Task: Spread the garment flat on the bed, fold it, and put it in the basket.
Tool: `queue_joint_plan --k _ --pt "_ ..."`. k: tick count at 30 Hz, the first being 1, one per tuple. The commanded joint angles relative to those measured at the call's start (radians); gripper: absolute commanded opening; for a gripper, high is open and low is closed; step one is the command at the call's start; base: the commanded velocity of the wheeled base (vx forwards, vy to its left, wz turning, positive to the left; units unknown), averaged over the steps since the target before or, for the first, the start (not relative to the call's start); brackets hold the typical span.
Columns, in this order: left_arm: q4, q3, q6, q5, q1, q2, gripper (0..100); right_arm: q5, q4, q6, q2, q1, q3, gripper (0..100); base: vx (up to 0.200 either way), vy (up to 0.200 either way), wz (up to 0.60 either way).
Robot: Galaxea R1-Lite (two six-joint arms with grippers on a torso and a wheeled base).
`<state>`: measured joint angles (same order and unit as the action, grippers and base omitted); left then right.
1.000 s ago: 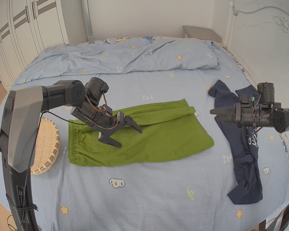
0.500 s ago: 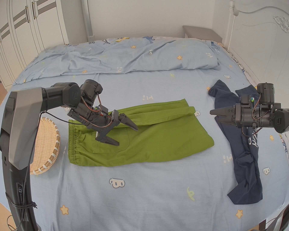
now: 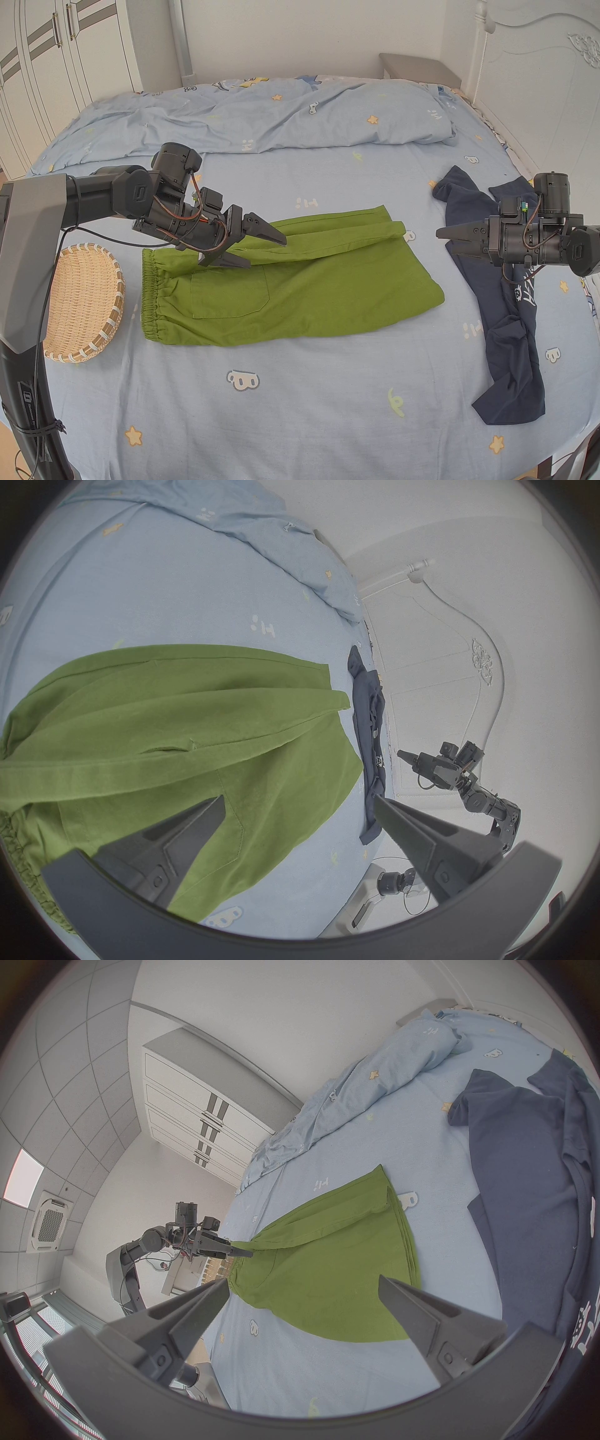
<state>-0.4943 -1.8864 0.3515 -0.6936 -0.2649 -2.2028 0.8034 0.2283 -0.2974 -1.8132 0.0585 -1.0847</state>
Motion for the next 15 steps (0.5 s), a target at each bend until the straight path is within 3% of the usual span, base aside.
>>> queue_joint_plan --k 1,15 --pt "0.003 0.006 0.0 0.0 0.001 -0.012 100 0.0 0.0 0.0 -0.002 0.0 0.0 100 0.0 0.0 0.0" --pt "0.017 -0.114 0.112 -0.001 0.026 -0.109 100 0.0 0.0 0.001 0.002 0.001 0.002 100 0.0 0.0 0.0"
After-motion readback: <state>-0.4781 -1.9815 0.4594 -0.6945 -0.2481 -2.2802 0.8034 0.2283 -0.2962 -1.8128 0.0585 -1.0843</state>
